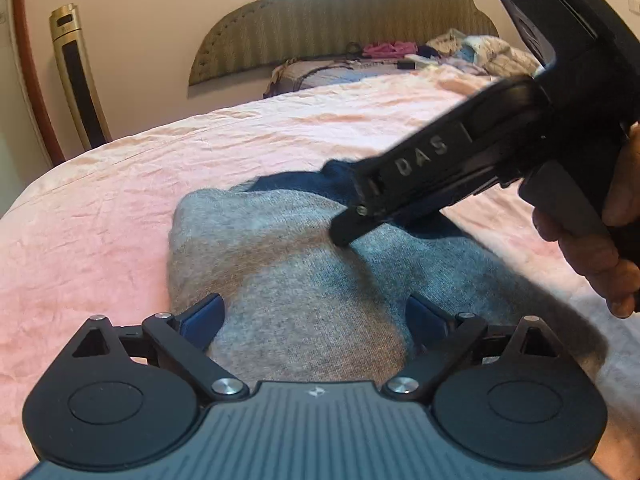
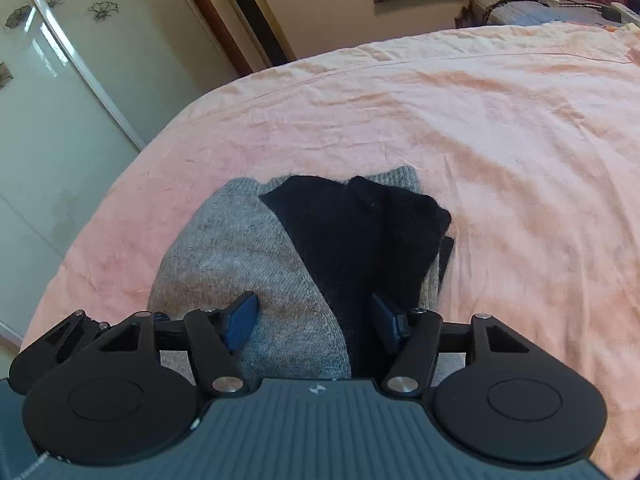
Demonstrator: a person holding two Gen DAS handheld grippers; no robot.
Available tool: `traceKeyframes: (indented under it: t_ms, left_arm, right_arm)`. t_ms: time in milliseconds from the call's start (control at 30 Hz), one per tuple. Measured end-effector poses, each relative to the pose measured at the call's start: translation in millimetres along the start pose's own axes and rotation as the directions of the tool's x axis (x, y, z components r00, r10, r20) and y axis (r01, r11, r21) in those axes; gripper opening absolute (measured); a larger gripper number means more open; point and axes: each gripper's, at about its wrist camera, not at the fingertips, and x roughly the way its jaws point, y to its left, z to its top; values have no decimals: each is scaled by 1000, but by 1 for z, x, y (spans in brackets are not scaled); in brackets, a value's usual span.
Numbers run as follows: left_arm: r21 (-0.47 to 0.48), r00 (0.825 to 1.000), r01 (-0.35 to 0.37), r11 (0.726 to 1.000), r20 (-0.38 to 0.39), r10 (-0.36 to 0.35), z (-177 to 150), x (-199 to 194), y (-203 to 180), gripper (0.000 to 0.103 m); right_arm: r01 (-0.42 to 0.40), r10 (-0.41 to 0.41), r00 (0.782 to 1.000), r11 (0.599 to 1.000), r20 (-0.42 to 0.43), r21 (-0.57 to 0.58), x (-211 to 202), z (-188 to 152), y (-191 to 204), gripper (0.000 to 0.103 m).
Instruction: Fold small clothes
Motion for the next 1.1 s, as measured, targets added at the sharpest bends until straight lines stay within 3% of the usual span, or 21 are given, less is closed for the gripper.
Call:
traceKeyframes:
  t_ms: [100, 167, 233, 300, 333, 367, 400, 433, 467, 500, 533, 633, 733, 800, 867, 933, 967, 1000, 1033, 1067, 1100]
  left_arm:
    - [-151, 995, 95, 984, 39, -90, -11, -34, 32, 98]
    - [-301, 984, 178, 937, 36, -176, -29, -47, 62, 98]
    - [-456, 964, 239, 857, 4, -267, -50, -46, 90, 98]
    - [-584, 931, 293, 757, -5, -364, -66, -38, 106, 98]
    - [-617, 919, 330, 714, 36, -393, -70, -38, 111, 98]
    - [-649, 894, 369, 665, 54, -444, -72, -33, 112, 98]
    - [-681, 872, 397, 616, 72, -484, -72, -27, 113, 98]
    - [-696, 866, 402, 596, 78, -493, -70, -22, 111, 92]
    - [-698, 858, 405, 591, 66, -510, -66, -17, 108, 54]
    - [-702, 850, 385, 599, 16, -527, -64, -9, 104, 30]
    - [-707, 851, 350, 614, -34, -525, -64, -3, 100, 16]
    - [-681, 865, 337, 650, -48, -499, -64, -21, 101, 14]
    - [-623, 863, 363, 692, -56, -503, -71, -46, 103, 13]
    - [-583, 875, 317, 748, -125, -468, -83, -43, 96, 13]
    - [-567, 877, 336, 752, -103, -469, -84, -45, 98, 17]
    - [-536, 899, 320, 781, -89, -430, -69, -59, 102, 20]
    - [-504, 918, 318, 803, -46, -393, -62, -72, 105, 24]
    - [-469, 937, 306, 828, -6, -350, -53, -81, 106, 32]
    - [-429, 954, 284, 857, 33, -299, -42, -87, 104, 61]
    - [-385, 967, 254, 887, 71, -246, -30, -88, 98, 94]
    - [-344, 972, 234, 910, 100, -212, -20, -85, 90, 99]
  right_arm:
    - [33, -32, 999, 999, 11, -22, -25, -6, 10, 64]
    - [-23, 24, 998, 1000, 52, -10, -56, -22, 5, 72]
    - [-35, 33, 998, 999, 55, 36, -79, -43, -11, 82]
    - [-64, 62, 998, 991, 21, 116, -89, -66, -30, 82]
    - [-97, 101, 995, 981, -18, 169, -87, -77, -39, 81]
    - [-109, 120, 992, 975, -48, 191, -84, -87, -43, 79]
    - [-122, 126, 992, 978, -14, 170, -87, -94, -41, 79]
    - [-147, 152, 988, 972, -15, 181, -86, -97, -40, 78]
    - [-175, 183, 983, 963, -20, 203, -83, -97, -38, 74]
    - [-209, 225, 973, 952, -47, 223, -76, -96, -37, 47]
    - [-216, 239, 967, 950, -82, 224, -68, -95, -33, 22]
    - [-188, 203, 972, 974, -117, 127, -66, -94, -20, 21]
    - [-213, 219, 969, 975, -118, 56, -92, -98, -15, 21]
    - [-205, 210, 967, 977, -147, 51, -95, -109, -19, 20]
    - [-187, 192, 972, 981, -139, 46, -90, -120, -25, 15]
    - [-213, 226, 966, 971, -123, 111, -90, -118, -31, 27]
    - [-210, 225, 968, 969, -113, 127, -93, -113, -32, 36]
    - [-184, 193, 979, 976, -69, 120, -101, -107, -32, 56]
    - [-157, 158, 987, 982, -7, 107, -110, -99, -32, 72]
    - [-152, 146, 987, 983, 62, 101, -119, -89, -31, 73]
    - [-166, 155, 982, 980, 104, 106, -121, -76, -31, 72]
